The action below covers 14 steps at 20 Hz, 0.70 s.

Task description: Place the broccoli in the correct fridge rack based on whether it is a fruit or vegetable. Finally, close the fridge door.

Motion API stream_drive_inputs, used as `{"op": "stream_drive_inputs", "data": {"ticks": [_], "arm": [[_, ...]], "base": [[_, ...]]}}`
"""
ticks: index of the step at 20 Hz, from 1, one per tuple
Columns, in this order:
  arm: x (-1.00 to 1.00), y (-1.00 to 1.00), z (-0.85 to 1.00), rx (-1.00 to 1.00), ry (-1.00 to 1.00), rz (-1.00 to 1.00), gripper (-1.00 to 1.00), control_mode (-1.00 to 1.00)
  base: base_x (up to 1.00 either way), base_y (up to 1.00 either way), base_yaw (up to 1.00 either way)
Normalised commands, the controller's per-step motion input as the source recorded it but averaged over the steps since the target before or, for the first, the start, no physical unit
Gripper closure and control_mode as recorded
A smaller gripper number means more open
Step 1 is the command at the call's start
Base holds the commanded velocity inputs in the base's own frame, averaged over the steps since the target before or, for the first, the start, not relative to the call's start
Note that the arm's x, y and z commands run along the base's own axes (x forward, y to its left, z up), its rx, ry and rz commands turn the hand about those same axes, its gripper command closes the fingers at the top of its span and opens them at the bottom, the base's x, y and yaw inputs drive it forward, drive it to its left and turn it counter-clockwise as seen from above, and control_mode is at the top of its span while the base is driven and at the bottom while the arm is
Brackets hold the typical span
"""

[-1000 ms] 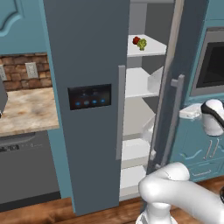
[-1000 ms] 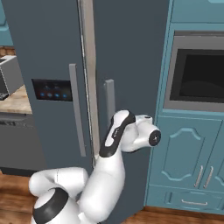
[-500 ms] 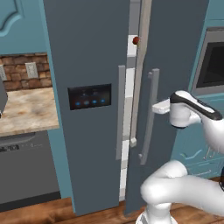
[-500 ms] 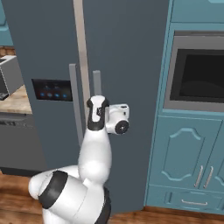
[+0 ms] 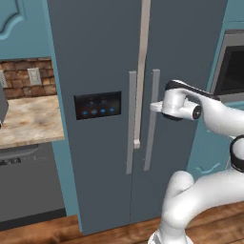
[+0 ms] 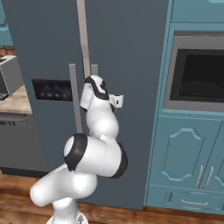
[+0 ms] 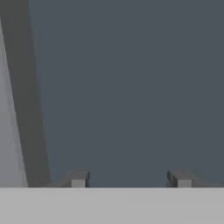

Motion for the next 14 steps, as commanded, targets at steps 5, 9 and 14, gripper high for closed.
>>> {"op": "stream_drive_inputs", "data": {"ticks": [5, 9, 14], "arm": [[0.0, 0.0, 0.02, 0.0, 0.02, 0.0, -1.0, -1.0], [0.0, 0.0, 0.0, 0.0, 0.0, 0.0, -1.0, -1.0], [0.0, 0.01, 0.0, 0.0, 0.0, 0.0, -1.0, -1.0]], "base": [[0.0, 0.0, 0.0], [0.0, 0.0, 0.0], [0.0, 0.0, 0.0]]}}
